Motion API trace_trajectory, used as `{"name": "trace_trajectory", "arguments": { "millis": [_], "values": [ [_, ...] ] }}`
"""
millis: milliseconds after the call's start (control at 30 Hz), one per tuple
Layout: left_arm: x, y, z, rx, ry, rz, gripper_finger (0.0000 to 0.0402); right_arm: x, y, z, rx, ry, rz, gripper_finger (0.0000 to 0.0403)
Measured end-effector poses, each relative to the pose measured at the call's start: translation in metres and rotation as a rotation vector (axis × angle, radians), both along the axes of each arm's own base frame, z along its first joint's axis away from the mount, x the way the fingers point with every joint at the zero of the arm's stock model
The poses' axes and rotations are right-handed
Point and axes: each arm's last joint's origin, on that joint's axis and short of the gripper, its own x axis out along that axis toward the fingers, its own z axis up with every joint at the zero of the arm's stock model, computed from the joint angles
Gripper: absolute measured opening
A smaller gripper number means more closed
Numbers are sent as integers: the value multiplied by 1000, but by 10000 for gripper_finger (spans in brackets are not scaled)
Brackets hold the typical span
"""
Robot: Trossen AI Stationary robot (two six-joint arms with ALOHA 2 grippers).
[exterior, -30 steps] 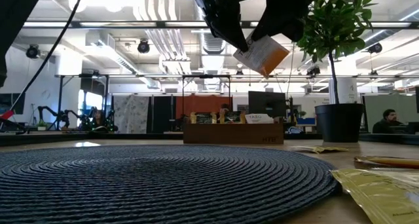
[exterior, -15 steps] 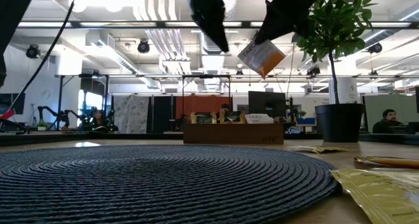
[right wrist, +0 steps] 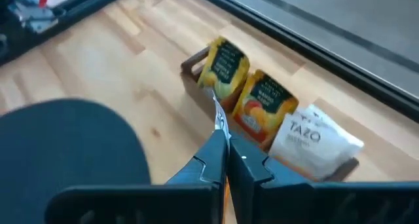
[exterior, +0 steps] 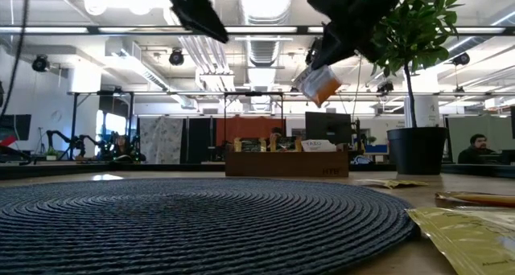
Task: Pick & Place Tea
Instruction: Put the top white tea bag into the right section of the wooden organizer
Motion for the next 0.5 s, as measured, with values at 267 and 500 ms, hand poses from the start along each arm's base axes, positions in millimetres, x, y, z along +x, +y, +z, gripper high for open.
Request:
{"name": "trace_trajectory", "arguments": {
  "millis": [267,500],
  "values": [
    [-70,-1,-6,43,-165,124,119,-7,-41,-28,44,-107,-127,8],
    [-103,-2,-10,-21,-267,234,119,-15,-63,-45,106,-161,-82,8]
  ]
}}
